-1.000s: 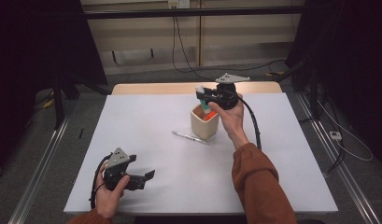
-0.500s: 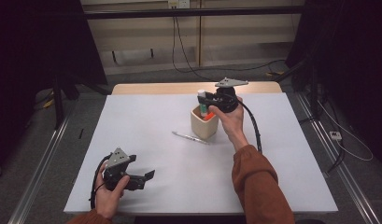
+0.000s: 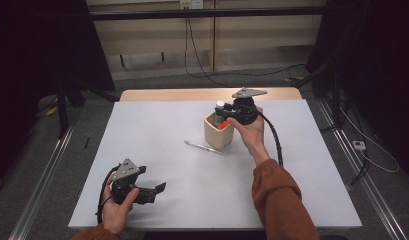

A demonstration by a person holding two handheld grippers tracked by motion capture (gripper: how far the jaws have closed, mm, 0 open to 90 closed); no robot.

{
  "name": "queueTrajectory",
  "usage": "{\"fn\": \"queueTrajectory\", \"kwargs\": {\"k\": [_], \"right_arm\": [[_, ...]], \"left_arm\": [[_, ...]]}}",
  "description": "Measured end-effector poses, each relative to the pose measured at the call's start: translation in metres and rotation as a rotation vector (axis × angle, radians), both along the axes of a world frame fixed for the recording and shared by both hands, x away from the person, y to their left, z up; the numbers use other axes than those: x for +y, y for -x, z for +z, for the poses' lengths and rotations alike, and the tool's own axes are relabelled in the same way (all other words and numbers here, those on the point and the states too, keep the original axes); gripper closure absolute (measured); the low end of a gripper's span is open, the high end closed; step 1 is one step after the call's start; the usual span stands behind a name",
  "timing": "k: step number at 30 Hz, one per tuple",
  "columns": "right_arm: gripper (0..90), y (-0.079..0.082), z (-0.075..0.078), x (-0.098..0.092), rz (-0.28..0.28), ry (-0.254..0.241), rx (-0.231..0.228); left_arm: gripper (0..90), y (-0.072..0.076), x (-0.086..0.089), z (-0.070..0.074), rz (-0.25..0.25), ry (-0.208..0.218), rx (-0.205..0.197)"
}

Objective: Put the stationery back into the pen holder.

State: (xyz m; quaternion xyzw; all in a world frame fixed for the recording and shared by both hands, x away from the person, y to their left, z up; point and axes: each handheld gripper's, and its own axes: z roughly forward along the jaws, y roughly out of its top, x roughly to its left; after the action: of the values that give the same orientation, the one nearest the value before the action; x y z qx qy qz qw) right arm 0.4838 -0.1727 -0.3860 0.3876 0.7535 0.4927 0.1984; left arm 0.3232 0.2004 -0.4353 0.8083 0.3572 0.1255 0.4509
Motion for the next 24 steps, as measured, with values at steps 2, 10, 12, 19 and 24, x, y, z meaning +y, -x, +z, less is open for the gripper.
{"fn": "queueTrajectory", "kwargs": {"k": [2, 10, 12, 19, 24], "right_arm": [[65.8, 0.0, 0.0, 0.001, 0.007, 0.004, -0.001], [66.0, 0.004, 0.002, 0.01, 0.103, -0.021, 0.027], [65.9, 0.005, 0.001, 0.012, 0.114, -0.015, 0.039], [54.0, 0.004, 0.0, 0.009, 0.092, -0.014, 0.047], [42.2, 0.005, 0.003, 0.005, 0.076, -0.032, 0.046]], "left_arm": [[6.0, 0.0, 0.0, 0.0, 0.001, 0.002, 0.004], [5.9, 0.0, 0.0, 0.0, -0.004, -0.001, 0.004], [5.9, 0.0, 0.0, 0.0, -0.004, -0.002, 0.003], [5.9, 0.0, 0.0, 0.0, -0.003, -0.003, 0.006], [5.9, 0.0, 0.0, -0.001, -0.004, -0.003, 0.005]]}}
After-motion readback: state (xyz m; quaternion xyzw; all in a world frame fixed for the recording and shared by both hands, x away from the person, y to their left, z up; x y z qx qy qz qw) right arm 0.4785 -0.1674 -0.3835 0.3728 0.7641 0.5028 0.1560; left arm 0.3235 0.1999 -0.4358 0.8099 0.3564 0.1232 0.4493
